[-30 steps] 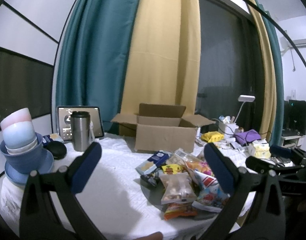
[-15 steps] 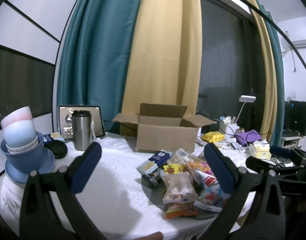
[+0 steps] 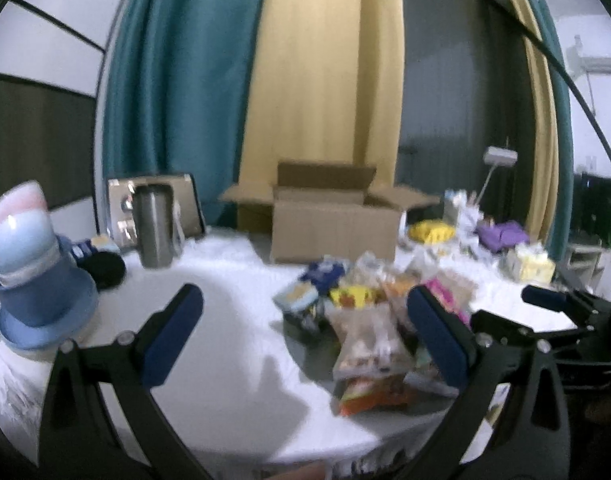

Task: Organize snacks
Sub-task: 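Grasp the white-red shrimp flakes bag with the right gripper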

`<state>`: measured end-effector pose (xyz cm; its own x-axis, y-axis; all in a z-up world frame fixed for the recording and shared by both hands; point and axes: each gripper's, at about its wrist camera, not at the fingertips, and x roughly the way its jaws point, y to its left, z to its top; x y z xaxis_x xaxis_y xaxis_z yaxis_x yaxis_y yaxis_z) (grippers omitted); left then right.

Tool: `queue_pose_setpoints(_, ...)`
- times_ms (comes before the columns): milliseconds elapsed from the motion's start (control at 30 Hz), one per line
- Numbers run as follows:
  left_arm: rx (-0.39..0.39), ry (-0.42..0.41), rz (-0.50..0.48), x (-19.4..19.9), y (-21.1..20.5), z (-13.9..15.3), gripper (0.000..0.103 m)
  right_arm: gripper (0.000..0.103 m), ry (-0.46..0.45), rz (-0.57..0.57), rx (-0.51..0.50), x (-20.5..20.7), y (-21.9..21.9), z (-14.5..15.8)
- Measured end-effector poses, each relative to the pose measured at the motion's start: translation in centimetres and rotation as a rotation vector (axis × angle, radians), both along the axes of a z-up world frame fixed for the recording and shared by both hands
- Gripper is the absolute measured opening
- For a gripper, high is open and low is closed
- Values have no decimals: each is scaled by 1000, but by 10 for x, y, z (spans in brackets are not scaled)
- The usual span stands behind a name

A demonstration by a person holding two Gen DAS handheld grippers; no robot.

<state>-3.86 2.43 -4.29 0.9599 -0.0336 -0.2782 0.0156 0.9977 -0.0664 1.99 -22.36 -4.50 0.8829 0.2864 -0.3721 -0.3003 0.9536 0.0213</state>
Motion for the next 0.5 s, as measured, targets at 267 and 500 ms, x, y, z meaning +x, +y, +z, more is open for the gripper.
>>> queue_pose_setpoints(267,6,164,-79,48,-19,-29,103,99,209,34,52,49,4,-43)
queue_pose_setpoints(500,-55,308,-158,102,-34,-50,103,95,325,36,90,83,0,-64)
